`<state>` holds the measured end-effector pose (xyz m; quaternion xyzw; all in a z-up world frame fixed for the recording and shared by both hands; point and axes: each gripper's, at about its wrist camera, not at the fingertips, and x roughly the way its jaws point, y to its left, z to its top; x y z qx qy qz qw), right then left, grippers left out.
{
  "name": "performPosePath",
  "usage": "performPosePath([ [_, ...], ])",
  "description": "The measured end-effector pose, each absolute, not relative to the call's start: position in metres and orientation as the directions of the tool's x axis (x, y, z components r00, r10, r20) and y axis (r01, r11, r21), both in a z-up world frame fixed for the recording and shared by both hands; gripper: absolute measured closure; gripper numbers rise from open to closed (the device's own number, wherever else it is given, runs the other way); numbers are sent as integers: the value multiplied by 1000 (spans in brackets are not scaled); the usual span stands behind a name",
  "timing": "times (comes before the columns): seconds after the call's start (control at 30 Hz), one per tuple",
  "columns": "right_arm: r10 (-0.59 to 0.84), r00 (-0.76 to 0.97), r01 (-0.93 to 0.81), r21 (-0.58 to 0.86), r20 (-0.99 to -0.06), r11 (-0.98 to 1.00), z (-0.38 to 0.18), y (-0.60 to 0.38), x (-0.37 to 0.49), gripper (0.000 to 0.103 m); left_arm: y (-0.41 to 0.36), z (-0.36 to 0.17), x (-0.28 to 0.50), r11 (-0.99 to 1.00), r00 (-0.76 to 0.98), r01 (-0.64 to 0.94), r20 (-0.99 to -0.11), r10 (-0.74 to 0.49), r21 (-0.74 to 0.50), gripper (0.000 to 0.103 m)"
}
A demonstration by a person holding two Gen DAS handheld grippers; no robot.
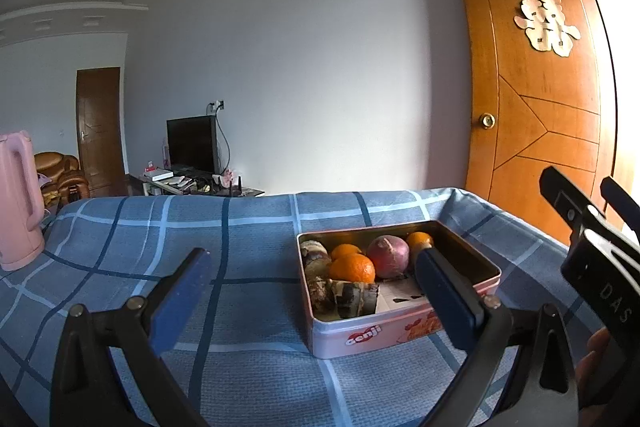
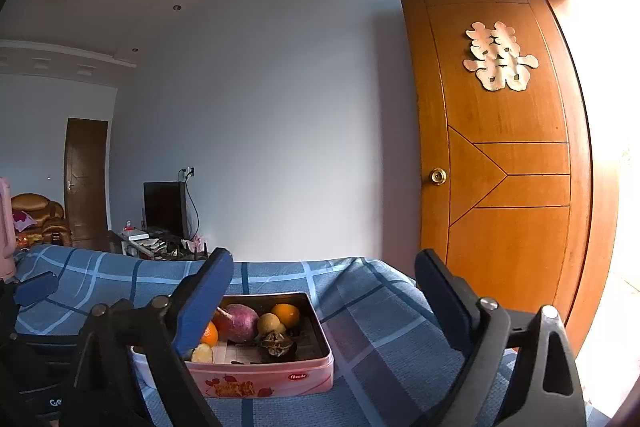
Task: Organize fruits
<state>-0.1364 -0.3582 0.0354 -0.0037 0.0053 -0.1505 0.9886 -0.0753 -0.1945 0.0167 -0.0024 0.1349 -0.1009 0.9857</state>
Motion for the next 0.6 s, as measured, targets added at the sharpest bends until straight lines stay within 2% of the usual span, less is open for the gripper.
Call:
performPosePath([
  [0.6, -300, 954, 300, 10, -17, 954, 35, -361, -136, 9, -194, 18, -78, 982, 947, 185, -262, -186, -28, 0],
])
